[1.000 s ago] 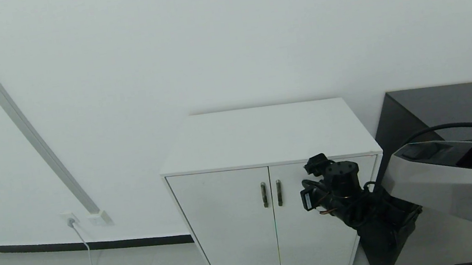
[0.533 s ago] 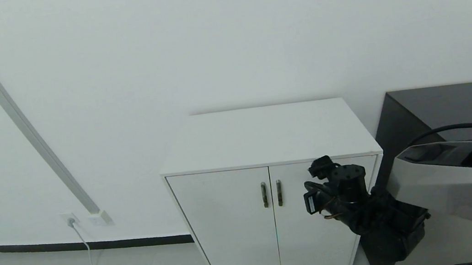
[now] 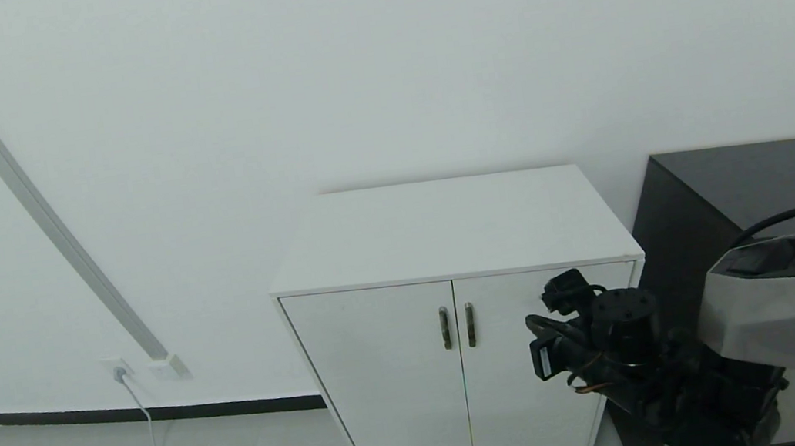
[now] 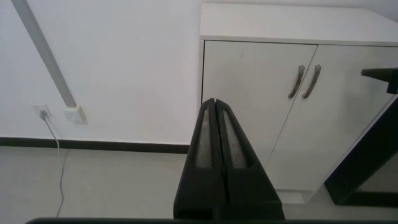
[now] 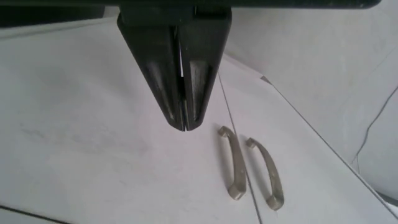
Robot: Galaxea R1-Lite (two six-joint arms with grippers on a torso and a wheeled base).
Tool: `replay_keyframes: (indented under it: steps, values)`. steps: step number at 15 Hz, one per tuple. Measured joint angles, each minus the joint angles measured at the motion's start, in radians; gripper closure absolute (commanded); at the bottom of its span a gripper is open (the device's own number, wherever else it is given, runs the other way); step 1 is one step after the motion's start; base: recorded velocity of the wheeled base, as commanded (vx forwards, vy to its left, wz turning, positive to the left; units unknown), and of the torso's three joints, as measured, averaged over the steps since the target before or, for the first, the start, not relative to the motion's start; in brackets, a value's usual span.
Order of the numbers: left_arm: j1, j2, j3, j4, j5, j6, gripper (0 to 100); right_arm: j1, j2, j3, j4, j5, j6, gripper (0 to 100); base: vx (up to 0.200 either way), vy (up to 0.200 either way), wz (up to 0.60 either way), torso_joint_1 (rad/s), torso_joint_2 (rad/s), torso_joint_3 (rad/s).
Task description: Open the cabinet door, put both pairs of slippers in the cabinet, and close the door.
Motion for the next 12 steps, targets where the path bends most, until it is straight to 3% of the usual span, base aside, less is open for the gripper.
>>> replay_keyframes:
  steps: [5,12]
  values:
    - [0.000,0.000,0.000,0.000,0.000,-0.001,100,-0.064,-0.131,0.231,-0.111,-0.004,0.003,100,0.000,0.000,0.00,0.000,0.00,0.000]
    - [0.000,0.000,0.000,0.000,0.000,-0.001,100,-0.282,-0.319,0.539,-0.171,-0.006,0.002,100,0.000,0.000,0.00,0.000,0.00,0.000]
